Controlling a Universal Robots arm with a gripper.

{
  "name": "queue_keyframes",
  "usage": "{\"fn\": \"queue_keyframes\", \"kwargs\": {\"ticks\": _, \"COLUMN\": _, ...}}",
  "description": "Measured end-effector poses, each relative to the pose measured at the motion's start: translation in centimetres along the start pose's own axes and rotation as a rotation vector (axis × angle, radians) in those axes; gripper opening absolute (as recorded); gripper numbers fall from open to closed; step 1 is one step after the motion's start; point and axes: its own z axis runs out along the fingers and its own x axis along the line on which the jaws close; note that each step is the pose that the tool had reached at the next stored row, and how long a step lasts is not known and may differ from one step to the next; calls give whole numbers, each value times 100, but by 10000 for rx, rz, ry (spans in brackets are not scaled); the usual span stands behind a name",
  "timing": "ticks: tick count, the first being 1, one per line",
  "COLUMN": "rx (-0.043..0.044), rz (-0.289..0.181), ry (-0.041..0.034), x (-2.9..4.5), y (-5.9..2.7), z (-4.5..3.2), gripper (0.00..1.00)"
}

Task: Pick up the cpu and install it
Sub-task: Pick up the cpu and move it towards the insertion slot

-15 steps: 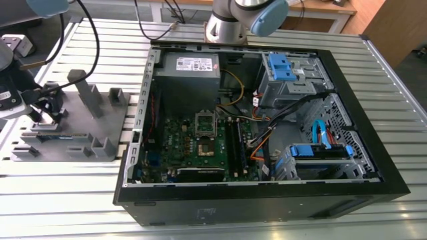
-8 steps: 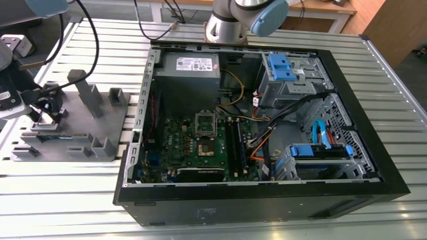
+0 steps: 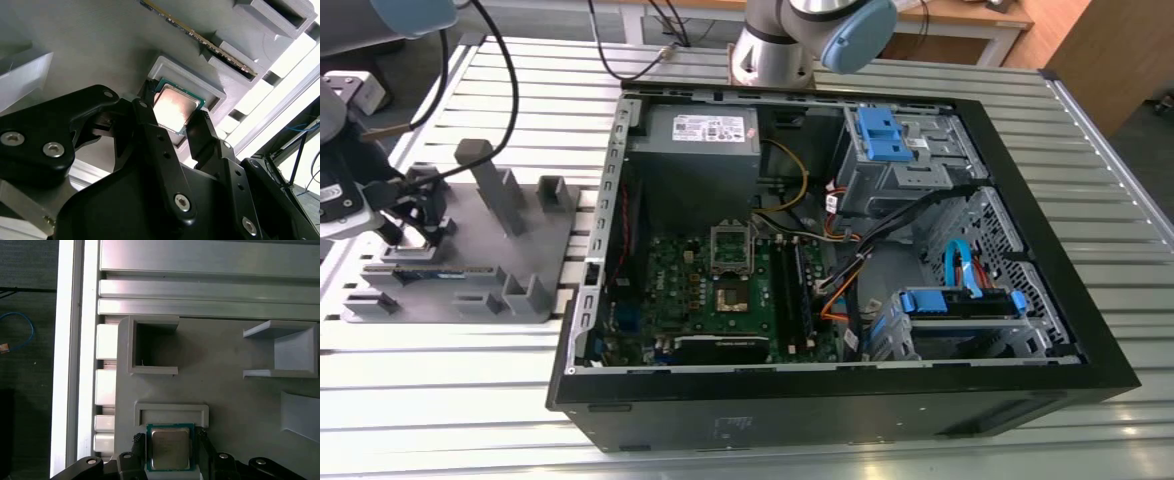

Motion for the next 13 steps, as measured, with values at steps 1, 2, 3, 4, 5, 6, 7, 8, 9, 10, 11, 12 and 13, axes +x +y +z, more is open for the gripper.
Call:
{"fn": "queue_keyframes", "kwargs": {"ticks": 1, "rx": -1, "rz": 0, "ry": -1, "x": 0, "y": 0, "z": 3, "gripper": 53}}
{"fn": "queue_keyframes", "kwargs": {"ticks": 2, "rx": 0, "rz": 0, "ry": -1, "x": 0, "y": 0, "z": 6, "gripper": 53}}
{"fn": "queue_keyframes", "kwargs": {"ticks": 3, "rx": 0, "rz": 0, "ry": 0, "x": 0, "y": 0, "z": 7, "gripper": 53}}
{"fn": "queue_keyframes", "kwargs": {"ticks": 4, "rx": 1, "rz": 0, "ry": 1, "x": 0, "y": -1, "z": 8, "gripper": 53}}
{"fn": "queue_keyframes", "kwargs": {"ticks": 5, "rx": 0, "rz": 0, "ry": 0, "x": 0, "y": 0, "z": 9, "gripper": 53}}
{"fn": "queue_keyframes", "kwargs": {"ticks": 6, "rx": 0, "rz": 0, "ry": 0, "x": 0, "y": 0, "z": 9, "gripper": 53}}
{"fn": "queue_keyframes", "kwargs": {"ticks": 7, "rx": 0, "rz": 0, "ry": 0, "x": 0, "y": 0, "z": 9, "gripper": 53}}
{"fn": "queue_keyframes", "kwargs": {"ticks": 8, "rx": 0, "rz": 0, "ry": 0, "x": 0, "y": -1, "z": 9, "gripper": 53}}
{"fn": "queue_keyframes", "kwargs": {"ticks": 9, "rx": 0, "rz": 1, "ry": 0, "x": 0, "y": 0, "z": 9, "gripper": 53}}
{"fn": "queue_keyframes", "kwargs": {"ticks": 10, "rx": 0, "rz": 0, "ry": 0, "x": 0, "y": 0, "z": 10, "gripper": 53}}
{"fn": "queue_keyframes", "kwargs": {"ticks": 11, "rx": 0, "rz": 0, "ry": 0, "x": 0, "y": 0, "z": 10, "gripper": 53}}
{"fn": "queue_keyframes", "kwargs": {"ticks": 12, "rx": 0, "rz": 0, "ry": 0, "x": 0, "y": -1, "z": 10, "gripper": 53}}
{"fn": "queue_keyframes", "kwargs": {"ticks": 13, "rx": 0, "rz": 0, "ry": 0, "x": 0, "y": 0, "z": 10, "gripper": 53}}
